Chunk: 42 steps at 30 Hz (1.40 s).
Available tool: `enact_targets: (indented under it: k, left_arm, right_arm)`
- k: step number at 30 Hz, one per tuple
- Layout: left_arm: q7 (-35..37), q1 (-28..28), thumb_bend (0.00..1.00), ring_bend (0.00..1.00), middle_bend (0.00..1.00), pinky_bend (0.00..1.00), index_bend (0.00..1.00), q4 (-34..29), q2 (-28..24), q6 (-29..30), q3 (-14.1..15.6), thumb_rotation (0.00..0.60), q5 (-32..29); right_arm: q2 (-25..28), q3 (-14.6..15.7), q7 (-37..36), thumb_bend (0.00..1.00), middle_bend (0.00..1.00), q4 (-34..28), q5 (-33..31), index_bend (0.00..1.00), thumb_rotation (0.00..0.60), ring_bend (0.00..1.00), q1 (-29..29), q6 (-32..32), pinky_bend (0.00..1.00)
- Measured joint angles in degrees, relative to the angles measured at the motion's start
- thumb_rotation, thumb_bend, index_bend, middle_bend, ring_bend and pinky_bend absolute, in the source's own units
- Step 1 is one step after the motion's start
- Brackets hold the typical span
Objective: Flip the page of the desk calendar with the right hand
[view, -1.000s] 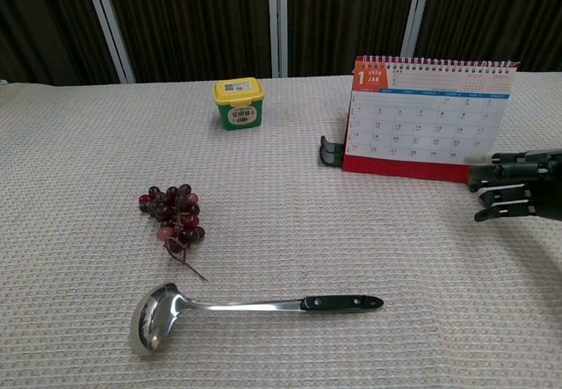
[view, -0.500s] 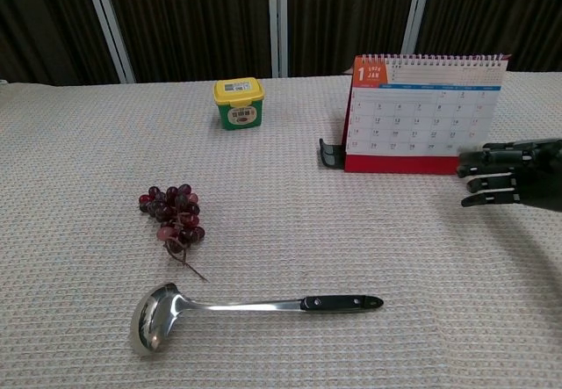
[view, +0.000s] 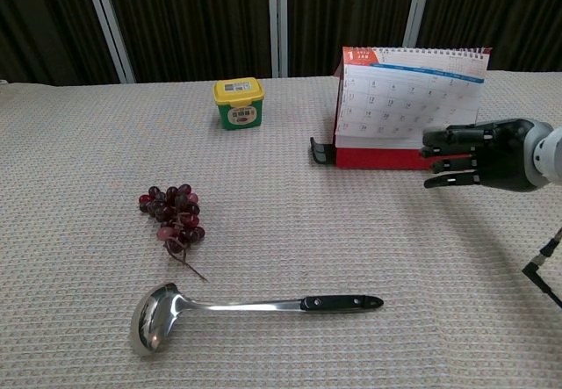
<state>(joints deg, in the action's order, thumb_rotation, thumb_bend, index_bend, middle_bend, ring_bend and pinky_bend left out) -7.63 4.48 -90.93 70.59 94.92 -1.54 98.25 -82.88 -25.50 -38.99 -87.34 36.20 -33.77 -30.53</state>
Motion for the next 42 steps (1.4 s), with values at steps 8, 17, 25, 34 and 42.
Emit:
enact_targets:
  k: [8, 17, 25, 34, 42]
  left_arm:
    - [0.61, 0.08, 0.17, 0.0, 0.0, 0.0, 0.0, 0.0, -0.24, -0.06, -0.11, 0.6, -0.23]
    - [1.0, 0.16, 0.17, 0.0, 0.0, 0.0, 0.0, 0.07, -0.25, -0.34, -0.07, 0.6, -0.51]
    - [0.77, 0.37, 0.17, 0.0, 0.0, 0.0, 0.0, 0.02, -0.03, -0.75, 0.08, 0.6, -0.33]
    - [-0.02, 0.76, 0.17, 0.0, 0.0, 0.0, 0.0, -0.19, 0.36, -1.96, 0.05, 0.6, -1.03]
    - [0.03, 1.2, 0.17, 0.0, 0.0, 0.0, 0.0, 0.19, 0.51, -3.2, -0.42, 0.6, -2.6]
  right_arm:
    - [1.56, -2.05, 0.7, 0.45, 0.6, -3.57, 0.36, 0.04, 0.6, 0.64, -0.57, -0.91, 0.47]
    - [6.0, -7.03, 0.81, 0.45, 0.4, -12.25, 5.29, 0.25, 0.6, 0.45, 1.61, -6.84, 0.31]
    - [11.97, -12.69, -0.88, 0.43, 0.33, -19.1, 12.35, 0.27, 0.6, 0.28, 5.58, -12.57, 0.17]
    - [13.63, -10.61, 7.34, 0.38, 0.24, -14.62, 13.1, 0.23, 0.6, 0.12, 2.97, -13.66, 0.03]
    - [11.33, -3.96, 18.62, 0.26, 0.21, -3.29, 13.91, 0.13, 0.6, 0.06, -2.53, -12.81, 0.0]
